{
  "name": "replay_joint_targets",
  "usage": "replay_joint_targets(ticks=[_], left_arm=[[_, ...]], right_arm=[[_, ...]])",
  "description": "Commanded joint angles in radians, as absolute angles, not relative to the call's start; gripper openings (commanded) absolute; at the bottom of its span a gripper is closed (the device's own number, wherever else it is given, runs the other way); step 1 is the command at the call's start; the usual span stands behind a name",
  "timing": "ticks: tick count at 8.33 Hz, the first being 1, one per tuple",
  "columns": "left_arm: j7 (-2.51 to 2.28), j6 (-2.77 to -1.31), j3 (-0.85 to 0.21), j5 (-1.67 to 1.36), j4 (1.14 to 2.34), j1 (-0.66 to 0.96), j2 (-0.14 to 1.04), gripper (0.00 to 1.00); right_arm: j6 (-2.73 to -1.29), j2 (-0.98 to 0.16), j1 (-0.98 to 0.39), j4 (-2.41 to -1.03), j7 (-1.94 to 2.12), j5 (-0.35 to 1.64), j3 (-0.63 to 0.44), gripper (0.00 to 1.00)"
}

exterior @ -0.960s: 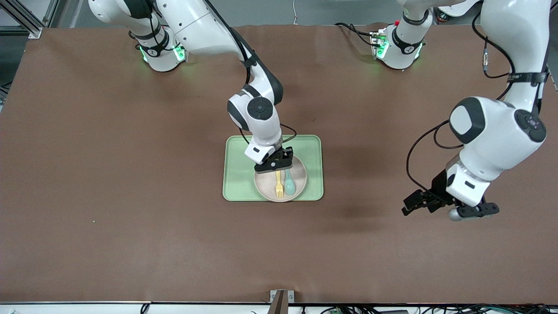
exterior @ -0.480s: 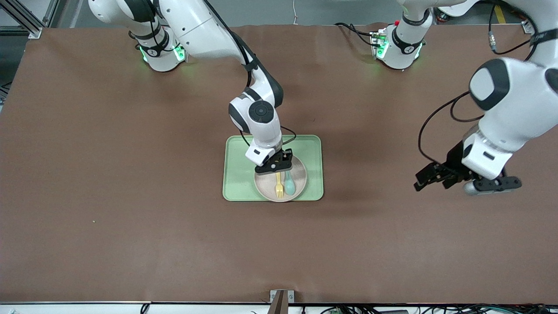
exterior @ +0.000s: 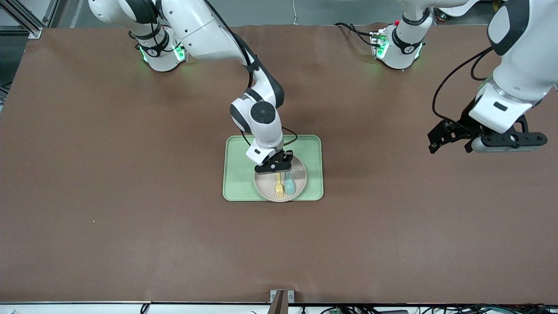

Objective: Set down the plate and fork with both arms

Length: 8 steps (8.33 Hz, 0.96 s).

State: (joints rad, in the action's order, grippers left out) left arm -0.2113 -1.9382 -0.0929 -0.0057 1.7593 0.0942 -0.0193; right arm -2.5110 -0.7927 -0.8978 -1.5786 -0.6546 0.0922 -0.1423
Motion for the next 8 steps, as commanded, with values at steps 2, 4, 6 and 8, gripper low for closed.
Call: replay_joint_targets(ticks=[2, 4, 6, 8], left_arm=[[-0.106, -1.795, -0.017, 0.015, 1.706, 0.123, -0.057, 1.0], [-0.083, -1.786, 0.021, 0.014, 1.634, 0.12, -0.042, 1.0], [-0.078, -1.781, 0.021, 0.014, 1.623, 0.11, -0.041, 1.0], [-0.068, -1.776, 0.021, 0.012, 1.626, 0.112, -0.035, 1.0]], right_arm=[[-2.5, -0.801, -0.93, -1.569, -0.756, 0.065, -0.16, 0.07], [-2.467, -0.793, -0.925, -1.568, -0.764, 0.066, -0.16, 0.0], [-2.397, -0.767, -0.914, -1.568, -0.761, 0.069, -0.158, 0.0], [-2.211, -0.654, -0.873, -1.578, -0.758, 0.089, -0.15, 0.0]])
